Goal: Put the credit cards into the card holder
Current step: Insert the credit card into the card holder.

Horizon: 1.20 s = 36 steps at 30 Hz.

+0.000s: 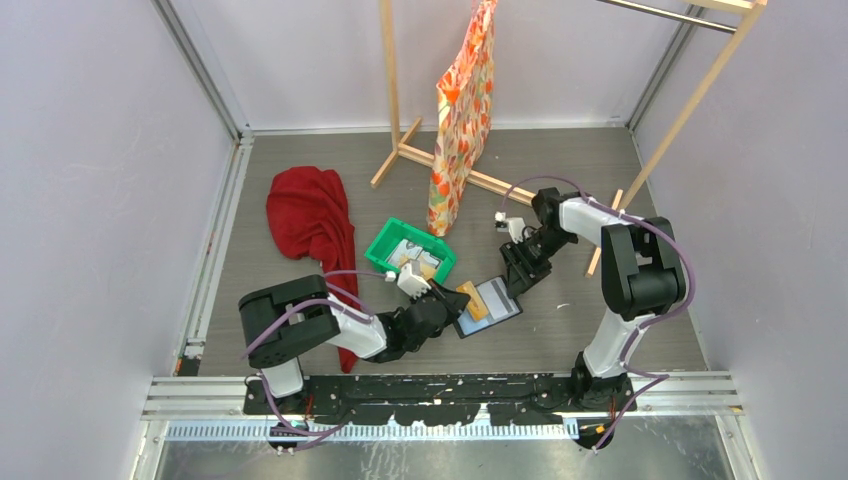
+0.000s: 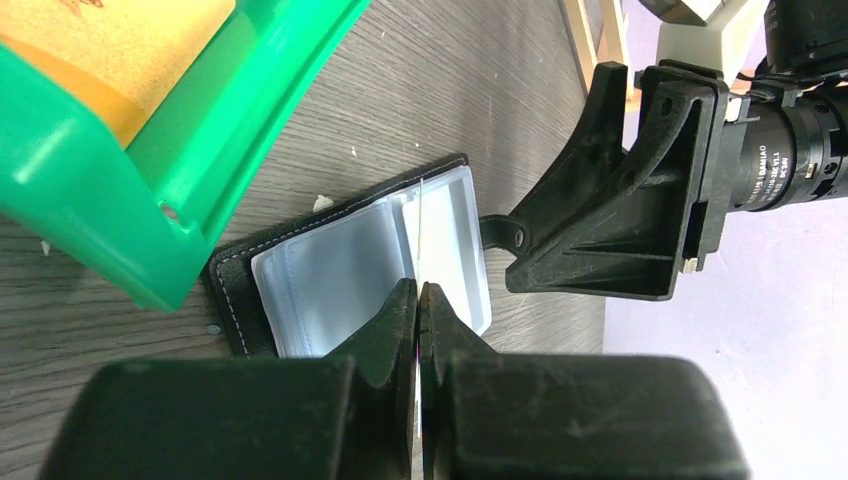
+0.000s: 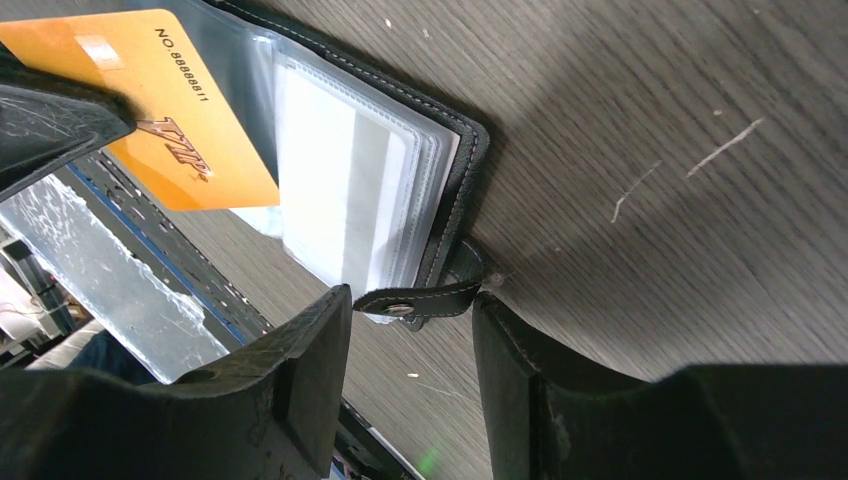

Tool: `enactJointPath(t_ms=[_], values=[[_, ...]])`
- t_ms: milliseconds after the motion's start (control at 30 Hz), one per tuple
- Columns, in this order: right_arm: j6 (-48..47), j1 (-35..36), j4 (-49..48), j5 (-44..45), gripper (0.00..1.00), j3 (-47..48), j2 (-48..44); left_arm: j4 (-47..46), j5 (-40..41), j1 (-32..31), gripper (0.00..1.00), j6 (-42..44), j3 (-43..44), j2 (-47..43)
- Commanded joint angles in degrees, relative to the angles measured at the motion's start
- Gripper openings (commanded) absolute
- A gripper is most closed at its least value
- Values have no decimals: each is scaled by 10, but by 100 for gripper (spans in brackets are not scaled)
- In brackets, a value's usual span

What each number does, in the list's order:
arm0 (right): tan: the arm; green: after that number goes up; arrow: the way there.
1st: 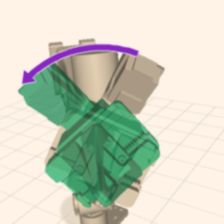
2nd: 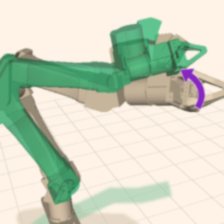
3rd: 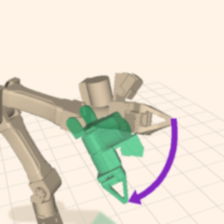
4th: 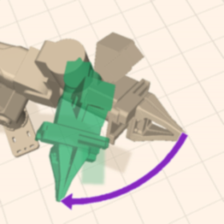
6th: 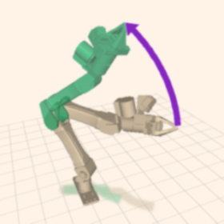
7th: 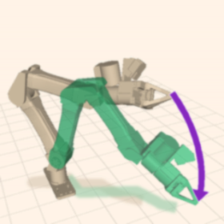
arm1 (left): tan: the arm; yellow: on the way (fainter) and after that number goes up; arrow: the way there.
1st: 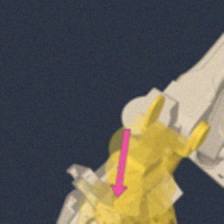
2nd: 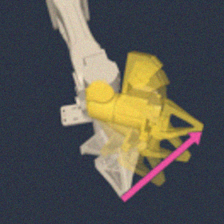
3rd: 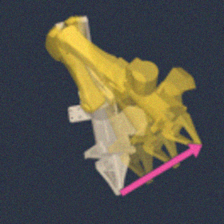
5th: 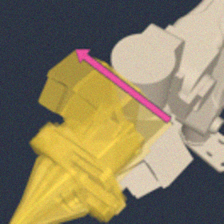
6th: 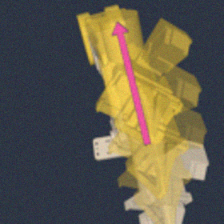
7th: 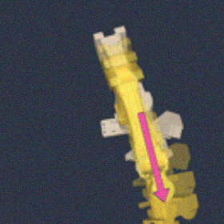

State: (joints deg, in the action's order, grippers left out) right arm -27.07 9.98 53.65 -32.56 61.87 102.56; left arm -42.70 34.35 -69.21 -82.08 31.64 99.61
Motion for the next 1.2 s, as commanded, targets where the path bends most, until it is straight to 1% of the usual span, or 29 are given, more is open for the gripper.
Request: enactJointPath(t_ms=[0, 233, 400, 667, 833, 967, 1167], values=[[6, 6, -7, 12, 53, 10, 4, -30, 11, 1, 0, 8, -11, -28], [10, 16, -8, 24, 53, 12, 12, -49, -3, -1, 0, 7, -1, -15], [11, 18, -10, 27, 53, 12, 14, -37, 1, -1, 0, 4, -1, -18], [13, 21, -11, 31, 53, 12, 16, -46, -6, 0, 0, -1, 16, 25], [13, 22, -11, 32, 52, 12, 17, -48, -3, 0, 0, -8, 17, 34], [13, 22, -12, 35, 53, 12, 17, -13, 1, 0, 0, -11, 18, 18], [14, 28, -11, 41, 52, 14, 22, 79, 4, -1, 0, -38, 22, -13]])
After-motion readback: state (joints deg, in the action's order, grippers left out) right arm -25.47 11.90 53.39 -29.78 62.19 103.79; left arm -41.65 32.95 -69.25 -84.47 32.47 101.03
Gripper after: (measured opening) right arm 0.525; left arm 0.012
